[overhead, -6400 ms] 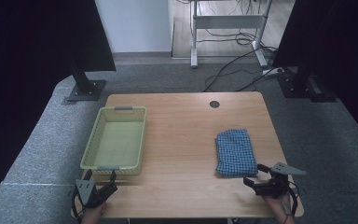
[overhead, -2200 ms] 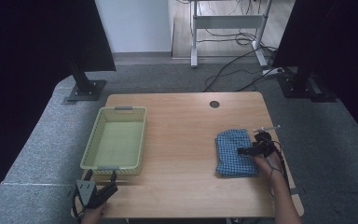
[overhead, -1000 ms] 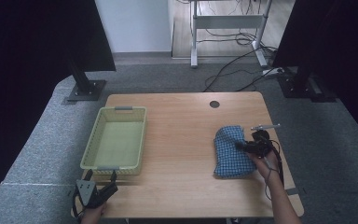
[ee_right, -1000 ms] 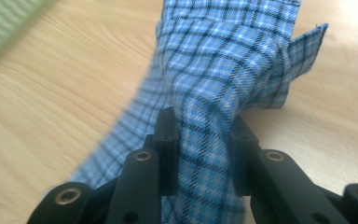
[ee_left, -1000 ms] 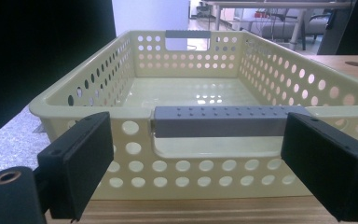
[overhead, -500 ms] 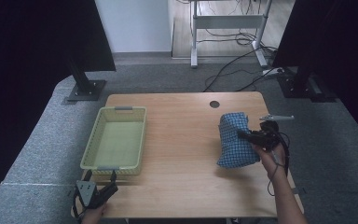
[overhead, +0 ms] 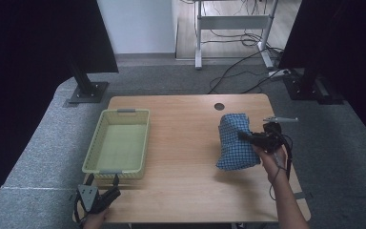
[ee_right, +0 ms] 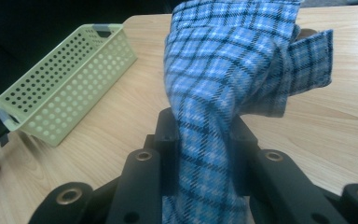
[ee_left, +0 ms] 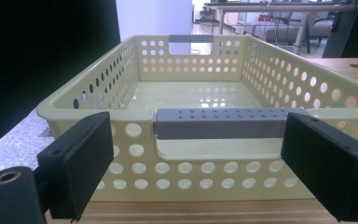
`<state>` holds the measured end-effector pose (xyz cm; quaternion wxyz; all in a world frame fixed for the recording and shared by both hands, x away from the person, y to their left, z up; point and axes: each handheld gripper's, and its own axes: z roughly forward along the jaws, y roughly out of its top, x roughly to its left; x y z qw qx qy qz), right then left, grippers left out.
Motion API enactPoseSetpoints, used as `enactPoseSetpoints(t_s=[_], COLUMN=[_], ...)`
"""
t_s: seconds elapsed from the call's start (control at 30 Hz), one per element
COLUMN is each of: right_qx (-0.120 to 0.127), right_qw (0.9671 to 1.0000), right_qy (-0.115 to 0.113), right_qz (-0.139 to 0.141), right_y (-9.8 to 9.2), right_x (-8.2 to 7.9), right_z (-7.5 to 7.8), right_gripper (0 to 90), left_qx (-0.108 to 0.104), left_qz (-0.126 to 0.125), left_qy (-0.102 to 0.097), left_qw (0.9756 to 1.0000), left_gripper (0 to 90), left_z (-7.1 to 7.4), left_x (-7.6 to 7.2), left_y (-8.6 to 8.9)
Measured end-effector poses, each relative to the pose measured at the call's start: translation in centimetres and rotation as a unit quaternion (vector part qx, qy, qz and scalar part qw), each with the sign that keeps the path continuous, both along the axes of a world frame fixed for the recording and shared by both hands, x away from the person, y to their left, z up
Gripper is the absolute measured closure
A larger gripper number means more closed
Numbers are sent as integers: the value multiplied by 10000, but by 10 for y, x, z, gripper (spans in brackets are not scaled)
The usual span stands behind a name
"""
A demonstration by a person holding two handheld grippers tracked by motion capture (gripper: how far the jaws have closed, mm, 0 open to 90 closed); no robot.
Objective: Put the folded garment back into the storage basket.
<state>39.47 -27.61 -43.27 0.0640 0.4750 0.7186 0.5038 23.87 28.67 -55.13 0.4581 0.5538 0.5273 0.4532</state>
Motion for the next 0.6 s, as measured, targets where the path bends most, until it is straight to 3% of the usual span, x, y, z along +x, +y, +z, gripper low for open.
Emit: enactPoseSetpoints(t_s=[0.3, 0.6], right_qx=[-53, 8], right_qw=[9999, 9993], right_qy=[-41, -98], right_qz=[150, 351], right_y=[22, 57], right_x=[3, 8], right_z=[6, 14], right_gripper=[717, 717], left_qx=[-1, -3], left_qz=[-19, -14], left_qy=[1, 0], left_qw=[10000, 10000], left_gripper=[92, 92], left_z=[0, 0], left_x=[0, 0], left_y=[0, 0])
